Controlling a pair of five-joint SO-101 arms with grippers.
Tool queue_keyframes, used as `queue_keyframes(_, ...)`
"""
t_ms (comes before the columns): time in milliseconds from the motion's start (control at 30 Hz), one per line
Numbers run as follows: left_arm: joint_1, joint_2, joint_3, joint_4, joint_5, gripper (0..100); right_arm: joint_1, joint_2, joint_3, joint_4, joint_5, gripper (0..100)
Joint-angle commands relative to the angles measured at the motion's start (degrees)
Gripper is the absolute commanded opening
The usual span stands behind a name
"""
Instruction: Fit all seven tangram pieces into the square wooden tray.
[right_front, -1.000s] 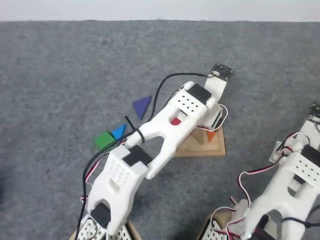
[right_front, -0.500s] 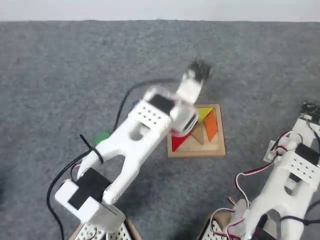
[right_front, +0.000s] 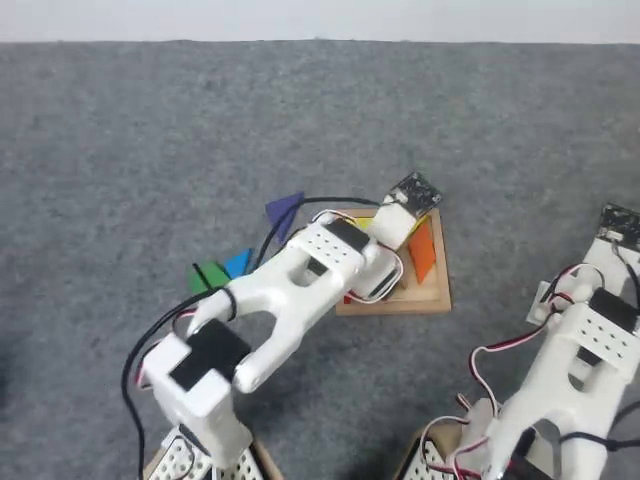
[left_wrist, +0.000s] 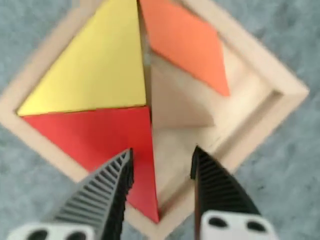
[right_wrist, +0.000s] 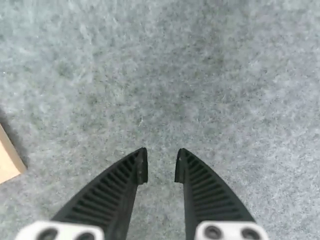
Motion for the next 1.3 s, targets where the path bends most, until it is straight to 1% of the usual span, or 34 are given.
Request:
queue_keyframes(0, 0.3, 1.5, -4.8, -0.6, -0.3, 18, -0.6, -2.0, -0.6, -1.0, 0.2, 11.0)
queue_keyframes(167, 0.3, 2.8, -10.1, 0.9, 0.0, 18, -0.6, -2.0, -0.6, -0.9, 0.3, 11.0)
queue_keyframes(333, 0.3, 7.8, -13.8, 1.0, -0.4, 18, -0.6, -2.0, -0.6, -0.9, 0.4, 11.0)
queue_keyframes(500, 0.3, 11.5, -20.4, 4.4, -0.4, 18, -0.6, -2.0, -0.6, -0.9, 0.4, 11.0)
queue_keyframes(767, -0.3, 14.3, -26.6, 5.7, -0.4, 18, -0.6, -2.0, -0.6, -0.9, 0.4, 11.0)
queue_keyframes(833, -1.1, 13.7, -26.9, 6.1, -0.4, 18, -0.6, -2.0, -0.5, -0.9, 0.4, 11.0)
queue_keyframes(967, -1.1, 10.7, -28.4, 10.3, -0.6, 18, -0.6, -2.0, -0.5, -0.9, 0.4, 11.1)
queue_keyframes(1100, -1.4, 2.3, -28.1, 14.8, -0.3, 18, -0.6, -2.0, -0.4, -0.9, 0.4, 11.1)
queue_keyframes(1267, -6.0, -9.8, -26.4, 20.6, 0.0, 18, -0.7, -2.0, -0.4, -0.9, 0.4, 10.8)
